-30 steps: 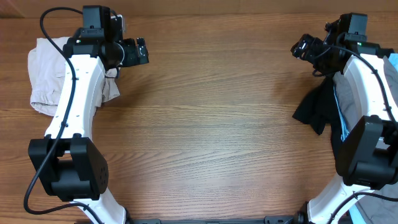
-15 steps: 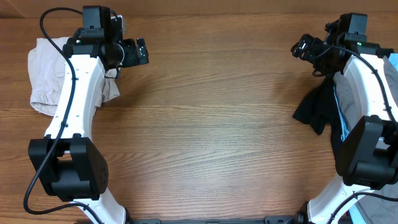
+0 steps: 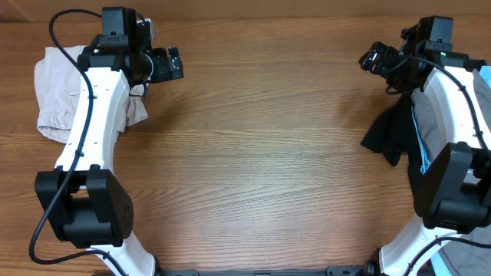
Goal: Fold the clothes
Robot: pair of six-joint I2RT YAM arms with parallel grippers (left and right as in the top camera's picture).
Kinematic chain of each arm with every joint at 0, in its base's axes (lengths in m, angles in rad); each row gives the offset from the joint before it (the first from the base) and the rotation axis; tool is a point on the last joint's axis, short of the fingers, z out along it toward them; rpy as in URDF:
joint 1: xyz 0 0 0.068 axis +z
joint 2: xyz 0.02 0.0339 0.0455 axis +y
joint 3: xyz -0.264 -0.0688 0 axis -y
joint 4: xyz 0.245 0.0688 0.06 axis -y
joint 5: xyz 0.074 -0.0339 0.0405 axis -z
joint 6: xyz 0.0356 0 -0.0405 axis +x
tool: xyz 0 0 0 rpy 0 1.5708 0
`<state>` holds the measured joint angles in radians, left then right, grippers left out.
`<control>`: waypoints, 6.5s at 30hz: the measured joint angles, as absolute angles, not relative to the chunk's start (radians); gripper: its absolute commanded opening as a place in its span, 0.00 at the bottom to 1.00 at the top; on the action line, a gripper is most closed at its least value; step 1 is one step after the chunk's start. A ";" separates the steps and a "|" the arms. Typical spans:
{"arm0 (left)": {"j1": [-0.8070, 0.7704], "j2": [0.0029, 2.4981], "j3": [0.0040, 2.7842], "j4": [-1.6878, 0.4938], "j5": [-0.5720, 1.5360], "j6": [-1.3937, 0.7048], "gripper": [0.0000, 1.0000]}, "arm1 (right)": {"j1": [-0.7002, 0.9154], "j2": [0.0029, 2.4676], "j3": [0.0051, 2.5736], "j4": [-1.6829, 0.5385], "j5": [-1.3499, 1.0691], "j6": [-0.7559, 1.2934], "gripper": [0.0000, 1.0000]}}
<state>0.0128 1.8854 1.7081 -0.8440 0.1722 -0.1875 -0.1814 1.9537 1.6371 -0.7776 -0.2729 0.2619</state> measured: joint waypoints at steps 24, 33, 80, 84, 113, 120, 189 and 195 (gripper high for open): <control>0.013 1.885 1.708 -0.845 0.172 -0.187 1.00 | -0.087 1.632 1.635 -0.778 -0.272 0.262 1.00; 0.013 1.885 1.708 -0.846 0.172 -0.187 1.00 | 0.009 1.343 1.636 -0.777 -0.273 0.261 1.00; 0.013 1.885 1.708 -0.846 0.172 -0.187 1.00 | 0.042 0.033 0.220 -0.014 -0.072 0.262 1.00; 0.013 1.885 1.708 -0.846 0.172 -0.187 1.00 | 0.042 0.016 0.168 0.003 -0.068 0.261 1.00; 0.013 1.885 1.708 -0.846 0.172 -0.187 1.00 | 0.047 0.015 0.019 -0.086 -0.033 0.262 1.00; 0.013 1.885 1.708 -0.846 0.172 -0.187 1.00 | 0.047 0.015 0.019 -0.087 -0.033 0.261 1.00; -0.025 0.279 0.204 -0.112 0.112 -0.301 1.00 | 0.047 0.014 0.019 -0.089 -0.032 0.261 1.00; -0.025 0.210 0.076 -0.006 0.108 -0.309 1.00 | 0.047 0.014 0.019 -0.089 -0.032 0.261 1.00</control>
<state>-0.0250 0.2104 0.0761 -0.0059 0.1081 -0.3088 0.0467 0.0139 0.0185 -0.0895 -0.0322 0.2611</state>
